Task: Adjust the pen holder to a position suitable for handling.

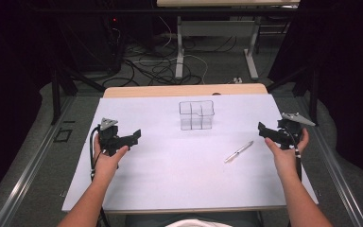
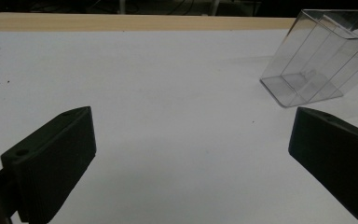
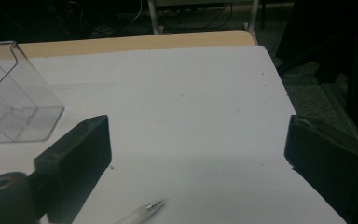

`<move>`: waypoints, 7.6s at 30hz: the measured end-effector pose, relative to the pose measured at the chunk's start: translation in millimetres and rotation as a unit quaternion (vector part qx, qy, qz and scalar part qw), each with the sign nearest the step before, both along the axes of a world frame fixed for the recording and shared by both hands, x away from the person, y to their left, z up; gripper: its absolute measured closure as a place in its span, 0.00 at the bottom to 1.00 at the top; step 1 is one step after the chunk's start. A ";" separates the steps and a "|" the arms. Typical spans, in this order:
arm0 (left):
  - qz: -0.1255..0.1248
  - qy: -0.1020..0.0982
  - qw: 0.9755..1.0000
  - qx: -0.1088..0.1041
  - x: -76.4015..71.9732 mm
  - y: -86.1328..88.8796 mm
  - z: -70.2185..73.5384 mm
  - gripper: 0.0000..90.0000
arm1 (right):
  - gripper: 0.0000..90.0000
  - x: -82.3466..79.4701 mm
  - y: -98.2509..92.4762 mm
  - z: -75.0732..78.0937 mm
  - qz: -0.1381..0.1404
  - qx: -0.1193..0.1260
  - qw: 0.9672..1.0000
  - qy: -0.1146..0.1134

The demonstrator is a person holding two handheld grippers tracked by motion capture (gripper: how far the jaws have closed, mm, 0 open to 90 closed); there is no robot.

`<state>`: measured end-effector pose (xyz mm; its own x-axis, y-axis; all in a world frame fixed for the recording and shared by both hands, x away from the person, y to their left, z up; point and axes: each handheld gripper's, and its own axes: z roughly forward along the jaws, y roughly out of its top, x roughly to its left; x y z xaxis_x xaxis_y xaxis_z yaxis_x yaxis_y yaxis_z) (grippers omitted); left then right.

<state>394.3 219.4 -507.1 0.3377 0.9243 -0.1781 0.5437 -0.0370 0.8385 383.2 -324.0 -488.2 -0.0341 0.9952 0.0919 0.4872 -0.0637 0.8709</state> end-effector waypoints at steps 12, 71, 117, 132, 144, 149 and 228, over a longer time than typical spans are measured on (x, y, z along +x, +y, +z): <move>0.000 -0.002 1.000 -0.001 -1.9 2.0 0.6 0.01 | 0.19 4.1 12.2 -2.9 0.014 0.015 1.000 -0.007; -0.003 0.009 1.000 0.011 0.0 -0.8 -5.9 0.01 | 1.00 114.7 139.2 35.5 0.133 -0.061 0.988 0.056; 0.002 0.016 1.000 0.005 1.4 -0.1 -7.7 0.02 | 1.00 133.4 152.7 -7.2 0.123 -0.018 0.986 0.108; 0.001 0.017 1.000 0.006 1.9 -0.7 -8.0 0.02 | 1.00 127.7 172.7 -9.2 0.146 -0.006 0.984 0.106; 0.001 0.016 1.000 0.007 1.7 -0.9 -7.9 0.02 | 1.00 119.5 190.7 -8.3 0.151 -0.003 0.982 0.114; 0.001 0.017 1.000 0.006 1.9 -0.6 -8.0 0.02 | 1.00 116.0 193.6 -7.3 0.149 0.004 0.981 0.123; -0.031 0.013 0.999 0.023 -2.4 -19.8 -9.6 0.02 | 0.04 -25.4 3.8 4.4 0.115 0.030 0.992 -0.032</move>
